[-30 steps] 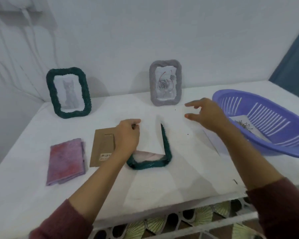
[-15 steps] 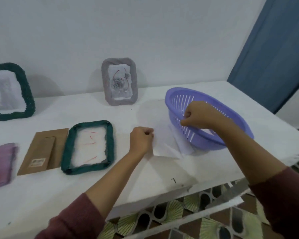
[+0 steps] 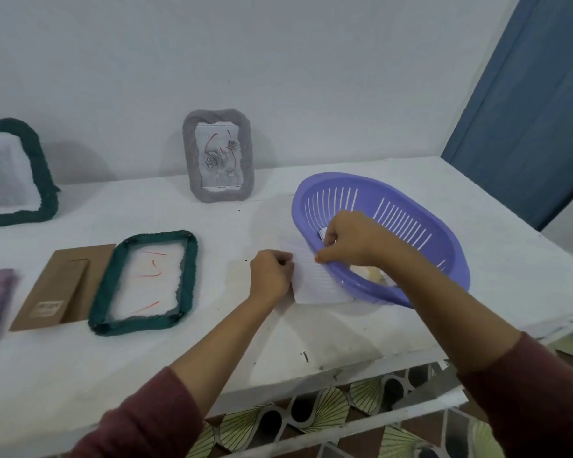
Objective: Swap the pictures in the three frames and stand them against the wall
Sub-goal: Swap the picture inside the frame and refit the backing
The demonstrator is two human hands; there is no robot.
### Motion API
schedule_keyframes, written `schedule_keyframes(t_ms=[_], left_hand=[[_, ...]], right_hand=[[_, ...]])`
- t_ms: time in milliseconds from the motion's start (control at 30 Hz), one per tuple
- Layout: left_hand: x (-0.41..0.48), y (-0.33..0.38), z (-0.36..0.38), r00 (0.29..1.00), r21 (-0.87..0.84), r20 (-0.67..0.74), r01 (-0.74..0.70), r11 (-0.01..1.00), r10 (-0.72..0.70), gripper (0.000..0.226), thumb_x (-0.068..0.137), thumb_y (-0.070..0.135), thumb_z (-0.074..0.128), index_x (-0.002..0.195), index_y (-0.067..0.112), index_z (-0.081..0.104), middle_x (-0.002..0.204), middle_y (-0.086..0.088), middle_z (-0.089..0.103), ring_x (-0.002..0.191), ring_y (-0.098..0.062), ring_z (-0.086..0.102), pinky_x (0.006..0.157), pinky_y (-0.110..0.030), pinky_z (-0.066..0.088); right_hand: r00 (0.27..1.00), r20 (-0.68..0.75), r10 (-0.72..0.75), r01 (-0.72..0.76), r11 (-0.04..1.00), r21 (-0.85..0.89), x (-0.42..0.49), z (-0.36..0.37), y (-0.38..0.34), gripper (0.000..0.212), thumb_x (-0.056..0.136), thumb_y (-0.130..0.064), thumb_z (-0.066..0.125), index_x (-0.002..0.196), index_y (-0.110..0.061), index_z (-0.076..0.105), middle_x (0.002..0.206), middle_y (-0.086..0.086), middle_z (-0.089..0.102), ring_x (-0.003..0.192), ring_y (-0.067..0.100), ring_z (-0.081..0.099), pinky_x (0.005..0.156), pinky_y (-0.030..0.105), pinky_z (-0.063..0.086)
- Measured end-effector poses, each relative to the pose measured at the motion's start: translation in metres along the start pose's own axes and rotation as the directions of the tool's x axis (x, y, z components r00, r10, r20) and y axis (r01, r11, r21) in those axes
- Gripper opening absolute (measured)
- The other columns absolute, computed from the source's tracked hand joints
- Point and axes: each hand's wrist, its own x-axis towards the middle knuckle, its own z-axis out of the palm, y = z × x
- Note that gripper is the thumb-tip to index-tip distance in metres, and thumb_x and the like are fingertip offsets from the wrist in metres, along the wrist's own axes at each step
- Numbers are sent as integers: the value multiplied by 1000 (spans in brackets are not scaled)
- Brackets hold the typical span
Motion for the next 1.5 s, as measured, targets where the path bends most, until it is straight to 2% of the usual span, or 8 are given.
schedule_keyframes(t_ms=[333, 433, 567, 900, 1067, 1167, 1333, 1500], left_hand=[[-1, 40, -13, 990, -153, -44, -139, 978, 134, 44, 95, 39, 42, 137, 27, 40, 139, -6, 45, 127, -23, 44, 108, -41, 38], [6, 50, -17, 987, -119, 95, -116, 986, 127, 44, 91, 30, 54, 134, 26, 45, 136, -6, 49, 122, -24, 48, 102, -46, 45], [10, 55, -18, 983, -138, 148, -92, 986, 112, 43, 89, 21, 56, 131, 21, 49, 128, -10, 57, 112, -28, 57, 99, -45, 48], [14, 57, -15, 984, -90, 123, -121, 989, 132, 46, 89, 21, 57, 134, 17, 47, 130, -9, 56, 112, -25, 57, 98, -43, 49], [10, 59, -18, 986, -119, 123, -99, 988, 113, 45, 89, 21, 55, 134, 18, 48, 132, -7, 56, 117, -25, 55, 103, -40, 45], [0, 67, -28, 990, -226, -31, -142, 964, 139, 37, 90, 25, 55, 127, 20, 56, 132, 1, 56, 115, -14, 54, 100, -24, 39], [-23, 86, -61, 996, -553, -30, -85, 829, 82, 18, 89, 34, 56, 86, 18, 63, 79, 6, 64, 69, -9, 62, 67, -23, 56], [-32, 61, -110, 995, -614, -100, -69, 786, 9, 18, 89, 13, 55, 73, 10, 64, 67, -1, 67, 54, -10, 65, 51, -19, 54]], right_hand=[[972, -3, 234, -234, 972, 37, 19, -13, 39, 41, 88, -45, 54, 74, -6, 54, 74, 10, 63, 65, 21, 59, 57, 24, 41], [917, 49, 396, -384, 909, -159, 29, -10, 57, 54, 83, -40, 64, 118, -1, 51, 122, 14, 58, 110, 32, 56, 91, 35, 47], [847, 222, 483, -449, 874, -186, 33, 0, 63, 68, 82, -32, 67, 135, 0, 40, 139, 16, 46, 125, 35, 47, 105, 42, 41], [875, -55, 481, -480, 849, -223, 33, 1, 82, 36, 81, -8, 66, 112, -7, 48, 112, 14, 64, 106, 32, 61, 77, 34, 45], [874, 70, 481, -474, 875, -99, 32, -16, 75, 19, 81, -7, 66, 77, -2, 48, 68, 12, 66, 72, 27, 68, 70, 37, 56], [930, 18, 367, -367, 929, 42, 12, -49, 51, 24, 79, -9, 67, 61, 1, 54, 46, 10, 58, 37, 17, 56, 46, 24, 45], [923, -385, -18, 46, 997, 64, -31, -64, -35, 9, 75, -16, 64, 72, -8, 63, 68, 6, 58, 69, 24, 53, 54, 26, 37], [914, -339, -223, 250, 968, 36, -21, -7, -111, 12, 75, -20, 57, 76, -10, 64, 81, 7, 65, 78, 26, 60, 63, 30, 44]])
